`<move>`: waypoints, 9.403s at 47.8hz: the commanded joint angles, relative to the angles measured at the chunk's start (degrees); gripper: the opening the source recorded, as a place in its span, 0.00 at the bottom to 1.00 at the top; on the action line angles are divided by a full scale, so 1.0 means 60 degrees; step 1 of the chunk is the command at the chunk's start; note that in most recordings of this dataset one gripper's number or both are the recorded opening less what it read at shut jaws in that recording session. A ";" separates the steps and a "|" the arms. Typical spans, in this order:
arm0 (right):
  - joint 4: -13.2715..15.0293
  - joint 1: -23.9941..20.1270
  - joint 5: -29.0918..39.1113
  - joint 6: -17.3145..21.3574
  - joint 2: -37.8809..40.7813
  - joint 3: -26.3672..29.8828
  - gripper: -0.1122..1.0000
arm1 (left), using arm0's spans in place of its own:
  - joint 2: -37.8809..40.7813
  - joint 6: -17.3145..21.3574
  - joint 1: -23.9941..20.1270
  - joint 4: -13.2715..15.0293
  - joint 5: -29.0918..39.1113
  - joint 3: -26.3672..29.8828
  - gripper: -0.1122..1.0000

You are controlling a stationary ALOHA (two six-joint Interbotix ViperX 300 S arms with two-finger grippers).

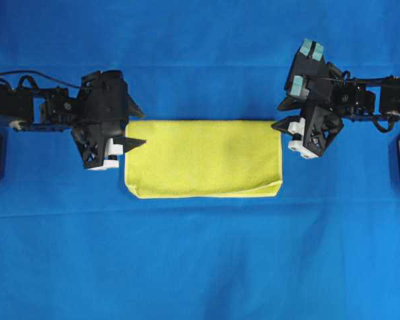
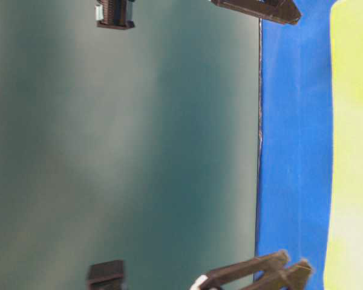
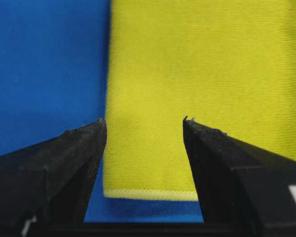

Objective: Fold the yellow towel.
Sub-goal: 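Open both grippers and regrasp the folded towel's left and right ends, then lift the folded strip, swinging the right gripper's end up and left, then lay the strip down vertically, folding the left end under, then release the towel and pull both grippers outward, then move both grippers to the top corners of the folded strip, then pinch the top corners with both grippers and lift them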

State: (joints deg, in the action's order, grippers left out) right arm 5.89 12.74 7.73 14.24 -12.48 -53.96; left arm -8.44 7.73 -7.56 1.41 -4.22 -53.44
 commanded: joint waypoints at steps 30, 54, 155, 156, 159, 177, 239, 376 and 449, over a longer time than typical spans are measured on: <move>0.0044 0.0542 -0.1025 -0.0015 0.1948 0.0088 0.60 | 0.1289 -0.0015 -0.0850 0.0015 -0.0205 0.0073 0.64; 0.0044 0.0366 -0.0293 -0.0073 0.1670 0.0161 0.12 | 0.1289 -0.0117 -0.0732 0.0015 0.0908 0.0454 0.12; 0.1670 0.3120 0.0000 -0.0146 0.0586 0.4146 0.12 | 0.0864 0.1377 0.2974 0.0015 0.0352 0.4512 0.12; 0.1685 0.3105 -0.0029 -0.0146 0.0688 0.4263 0.12 | 0.0952 0.1392 0.2974 0.0015 0.0352 0.4585 0.12; 0.1729 0.3105 -0.0103 -0.0146 0.0820 0.4424 0.12 | 0.1172 0.1421 0.2974 0.0015 0.0352 0.4746 0.12; 0.1772 0.3120 -0.0176 -0.0132 0.0762 0.4365 0.12 | 0.1611 0.1450 0.2930 0.0015 0.0264 0.5010 0.12; 0.1743 0.2856 -0.1289 -0.0015 0.1919 0.3530 0.12 | 0.3135 -0.0454 0.2915 0.0029 -0.0864 0.4160 0.12; 0.1172 0.0864 -0.1597 0.0732 -0.4775 -0.0894 0.60 | -0.3193 -0.0762 0.0513 0.0059 -0.1904 -0.0469 0.75; 0.1992 0.3853 -0.2344 0.0615 0.3442 0.1875 0.59 | 0.4790 -0.0718 -0.3472 0.0044 -0.2417 0.3867 0.53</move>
State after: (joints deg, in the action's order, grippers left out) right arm 17.67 35.42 -5.71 18.11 8.53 -43.51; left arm 20.65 3.16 -28.48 1.67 -18.81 -31.46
